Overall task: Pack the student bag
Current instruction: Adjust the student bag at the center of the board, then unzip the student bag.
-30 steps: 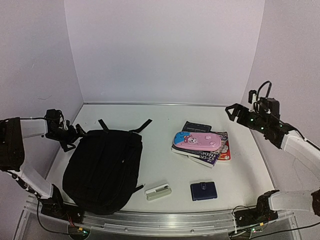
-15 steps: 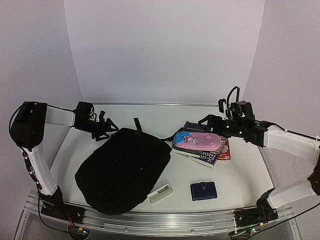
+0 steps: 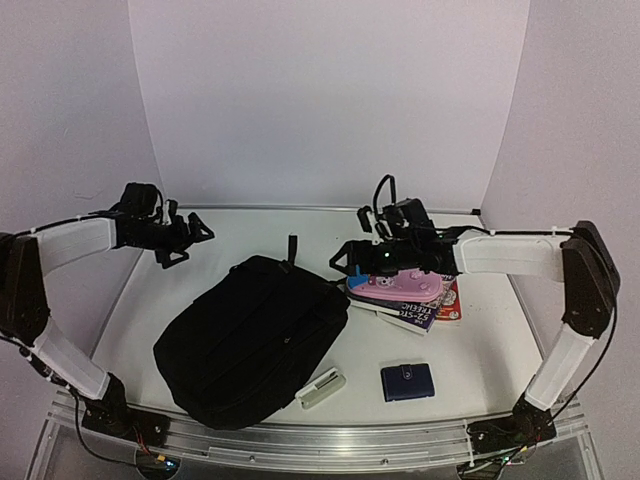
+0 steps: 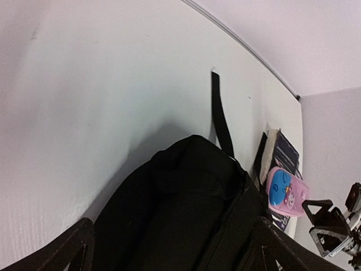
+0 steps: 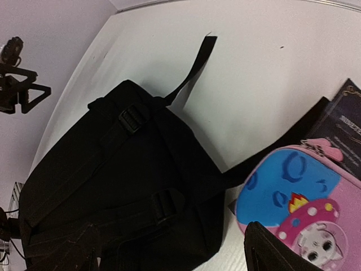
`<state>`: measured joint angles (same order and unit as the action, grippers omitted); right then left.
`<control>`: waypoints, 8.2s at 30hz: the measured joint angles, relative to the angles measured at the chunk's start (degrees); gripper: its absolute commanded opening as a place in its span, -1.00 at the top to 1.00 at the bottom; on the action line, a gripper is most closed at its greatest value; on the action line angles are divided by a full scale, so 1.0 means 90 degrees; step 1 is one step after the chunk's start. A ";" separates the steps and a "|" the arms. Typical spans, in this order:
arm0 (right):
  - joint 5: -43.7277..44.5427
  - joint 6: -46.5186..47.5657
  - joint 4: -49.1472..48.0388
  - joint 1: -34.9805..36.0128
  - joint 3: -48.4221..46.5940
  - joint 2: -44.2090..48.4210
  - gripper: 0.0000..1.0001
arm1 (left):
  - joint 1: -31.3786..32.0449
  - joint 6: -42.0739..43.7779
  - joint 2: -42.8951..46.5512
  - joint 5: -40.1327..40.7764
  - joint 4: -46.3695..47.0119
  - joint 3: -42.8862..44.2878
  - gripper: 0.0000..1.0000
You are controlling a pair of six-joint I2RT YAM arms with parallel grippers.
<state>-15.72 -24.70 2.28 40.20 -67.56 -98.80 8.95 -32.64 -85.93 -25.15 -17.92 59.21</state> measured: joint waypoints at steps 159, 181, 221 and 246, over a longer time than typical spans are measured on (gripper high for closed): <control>0.0515 -0.0640 -0.0290 0.2692 -0.2486 -0.2002 -0.12 | 0.0294 -0.1879 -0.0059 -0.0542 0.1795 -0.1860 -0.81; 0.1405 0.0401 0.0432 0.2191 -0.3467 -0.3593 -0.08 | 0.0299 -0.1947 -0.1429 -0.1158 0.3600 -0.2127 0.90; 0.1357 0.1892 0.0306 0.2218 -0.5136 -0.5025 1.00 | 0.0681 -0.1328 -0.1161 -0.0758 0.3801 -0.2412 1.00; 0.0804 0.0370 0.0521 0.2439 -0.1047 -0.2021 1.00 | 0.0742 -0.1334 -0.0885 -0.0442 0.2815 -0.2115 1.00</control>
<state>-8.49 -21.37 6.97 62.15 -76.99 -116.99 15.63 -44.65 -93.90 -29.13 7.41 40.17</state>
